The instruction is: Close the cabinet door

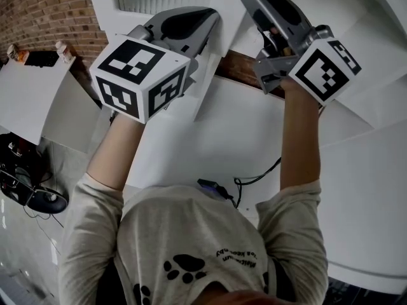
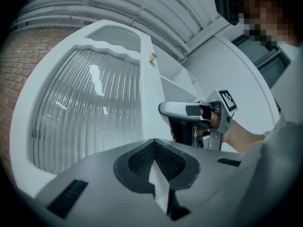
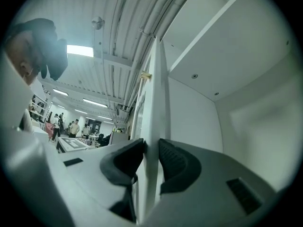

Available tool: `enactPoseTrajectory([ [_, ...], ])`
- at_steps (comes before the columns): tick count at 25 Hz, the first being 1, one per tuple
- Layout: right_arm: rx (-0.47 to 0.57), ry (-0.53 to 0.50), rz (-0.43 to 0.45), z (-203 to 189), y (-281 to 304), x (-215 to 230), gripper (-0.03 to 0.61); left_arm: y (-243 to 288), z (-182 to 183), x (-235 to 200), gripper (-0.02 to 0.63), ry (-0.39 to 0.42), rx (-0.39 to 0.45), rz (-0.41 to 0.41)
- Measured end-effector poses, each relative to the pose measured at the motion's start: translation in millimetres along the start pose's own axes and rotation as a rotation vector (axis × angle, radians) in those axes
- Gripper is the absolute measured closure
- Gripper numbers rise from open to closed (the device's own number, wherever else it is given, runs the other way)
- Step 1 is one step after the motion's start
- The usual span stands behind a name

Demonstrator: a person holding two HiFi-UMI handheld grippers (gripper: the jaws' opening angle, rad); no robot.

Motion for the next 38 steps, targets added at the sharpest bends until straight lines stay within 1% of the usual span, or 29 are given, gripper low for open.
enactPoseTrajectory([
  [5,0.002,-0.001,-0.064,-4.1,-6.0,5.7,0.468,7.4,-3.2,-1.3,0.606,-0.002,-0.003,-0.030],
  [9,0.011,0.013,-0.131,-9.1,-12.1,14.0,0.468,12.0,-6.6,-9.2,0.606,0.021,0.003,-0.026],
  [19,-0.057,-0.011,-0.244,-9.0,-33.4,21.2,0.474,19.2,1.4,-12.5,0.606,0.008,0.011,-0.039],
  [22,-0.080,-0.044,-0.280,-11.9,-40.5,15.7,0.500,19.8,0.7,-13.2,0.606,0.008,0.014,-0.044],
  [26,-0.096,-0.062,-0.315,-16.2,-53.7,2.0,0.568,17.9,-2.4,-11.5,0.606,0.007,0.015,-0.054],
  [29,-0.098,-0.072,-0.362,-13.6,-56.7,-5.9,0.569,17.7,-1.4,-15.0,0.606,0.010,0.013,-0.050],
  [33,-0.101,-0.068,-0.403,-6.8,-56.4,-15.4,0.569,19.9,5.0,-16.8,0.606,-0.009,0.014,-0.058],
  [38,-0.108,-0.070,-0.457,-10.7,-57.6,-38.2,0.569,1.1,6.1,-5.7,0.606,-0.047,0.020,-0.081],
])
Point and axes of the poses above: the fingertips, and each gripper's own axes: y forward along the fingers, x to its right, z out of its top, the point moved 5 cm from there along -y, backward along the fingers, and after that the axes turned 12 degrees about -y, right-handed, at the moved point
